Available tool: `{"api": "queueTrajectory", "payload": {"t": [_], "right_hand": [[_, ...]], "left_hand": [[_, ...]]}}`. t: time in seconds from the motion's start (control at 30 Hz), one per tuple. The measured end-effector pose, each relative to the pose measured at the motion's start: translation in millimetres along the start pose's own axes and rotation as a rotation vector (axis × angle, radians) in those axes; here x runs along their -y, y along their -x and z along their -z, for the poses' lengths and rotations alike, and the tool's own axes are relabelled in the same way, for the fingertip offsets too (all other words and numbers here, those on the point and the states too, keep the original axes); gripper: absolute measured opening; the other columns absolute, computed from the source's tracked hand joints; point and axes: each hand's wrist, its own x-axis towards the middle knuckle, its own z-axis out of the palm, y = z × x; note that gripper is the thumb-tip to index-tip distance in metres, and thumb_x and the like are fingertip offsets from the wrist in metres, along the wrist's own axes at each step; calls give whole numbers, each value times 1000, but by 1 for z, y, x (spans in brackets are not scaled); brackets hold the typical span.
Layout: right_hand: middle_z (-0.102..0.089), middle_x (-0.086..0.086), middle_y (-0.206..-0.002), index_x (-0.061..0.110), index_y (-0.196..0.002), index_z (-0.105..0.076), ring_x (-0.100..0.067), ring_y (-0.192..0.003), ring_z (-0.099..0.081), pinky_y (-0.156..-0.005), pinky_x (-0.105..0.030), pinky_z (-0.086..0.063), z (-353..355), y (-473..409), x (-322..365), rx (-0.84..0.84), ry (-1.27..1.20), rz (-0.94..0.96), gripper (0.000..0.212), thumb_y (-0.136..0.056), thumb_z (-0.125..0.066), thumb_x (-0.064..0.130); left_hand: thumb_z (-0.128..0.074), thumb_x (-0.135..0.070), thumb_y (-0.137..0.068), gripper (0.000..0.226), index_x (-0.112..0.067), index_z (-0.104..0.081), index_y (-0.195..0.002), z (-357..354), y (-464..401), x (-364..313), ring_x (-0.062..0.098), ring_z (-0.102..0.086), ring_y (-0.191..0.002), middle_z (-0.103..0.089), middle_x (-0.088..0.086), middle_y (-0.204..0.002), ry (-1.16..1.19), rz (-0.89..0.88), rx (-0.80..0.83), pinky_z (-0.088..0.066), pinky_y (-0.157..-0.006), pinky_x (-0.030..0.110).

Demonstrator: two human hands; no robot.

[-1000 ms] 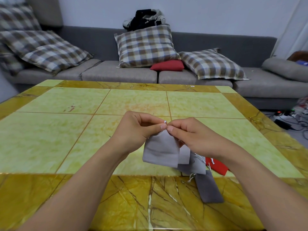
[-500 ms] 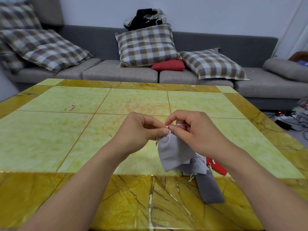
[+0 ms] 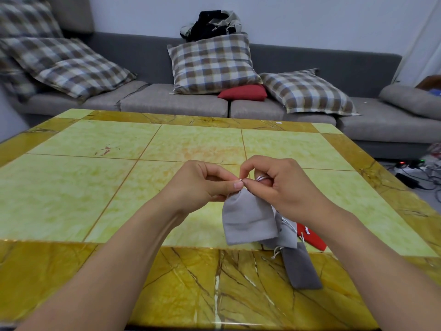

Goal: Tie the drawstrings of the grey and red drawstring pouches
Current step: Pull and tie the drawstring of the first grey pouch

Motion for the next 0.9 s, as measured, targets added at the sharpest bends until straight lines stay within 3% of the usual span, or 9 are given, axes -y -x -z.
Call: {"api": "queueTrajectory", "payload": {"t": [0.17, 0.33, 0.47, 0.57, 0.7, 0.83, 0.9], "right_hand": [[-42, 10, -51, 15, -84, -56, -7, -47, -35, -48, -21, -31, -9, -1, 4, -33, -327, -191, 17, -96, -56, 4], [-37, -11, -60, 11, -86, -51, -15, -50, -28, -46, -26, -23, -10, -4, 12, -40, -570, -313, 16, -100, -49, 2], [-47, 3, -53, 9, -89, -51, -12, -49, -33, -46, -26, -27, -8, -3, 14, -23, -617, -348, 13, -100, -49, 4], [-41, 3, -55, 10, -95, -63, -13, -52, -34, -51, -26, -32, 5, -1, 5, 31, -392, -277, 6, -97, -59, 15], [-54, 16, -56, 15, -79, -71, -5, -59, -50, -57, -14, -33, 17, 0, -4, 69, 122, -114, 15, -92, -67, 20], [-53, 6, -70, 20, -83, -77, -4, -62, -47, -60, -14, -35, 13, -1, 2, -43, 311, 178, 14, -86, -68, 30], [-55, 2, -76, 17, -83, -78, -9, -67, -51, -61, -18, -39, 11, 0, 2, -61, 321, 229, 11, -84, -72, 26]], "left_hand": [[-80, -15, -67, 18, -5, -74, -82, -7, -1, 0, 20, -70, -81, -75, 17, -87, 155, -38, -34, -57, -81, 30], [-79, -19, -66, 26, -7, -75, -88, -7, 1, -1, 21, -69, -86, -76, 17, -94, 223, -24, -24, -52, -81, 28], [-78, -11, -75, 17, -6, -75, -91, -7, 0, -2, 18, -71, -84, -76, 15, -93, 246, -15, -42, -54, -75, 24], [-78, -10, -77, 15, -5, -76, -90, -5, 0, -3, 16, -71, -81, -77, 12, -89, 218, -31, -103, -55, -71, 21], [-77, -4, -79, 9, -3, -77, -88, -4, -1, -2, 13, -70, -74, -77, 11, -84, 103, -92, -178, -60, -72, 23], [-78, -4, -78, 8, -2, -78, -86, -9, 0, 3, 10, -66, -66, -76, 13, -79, -42, -126, -100, -55, -65, 20], [-77, -5, -80, 8, -2, -77, -88, -11, 1, 4, 13, -66, -68, -75, 16, -82, -84, -125, -43, -56, -66, 21]]}}
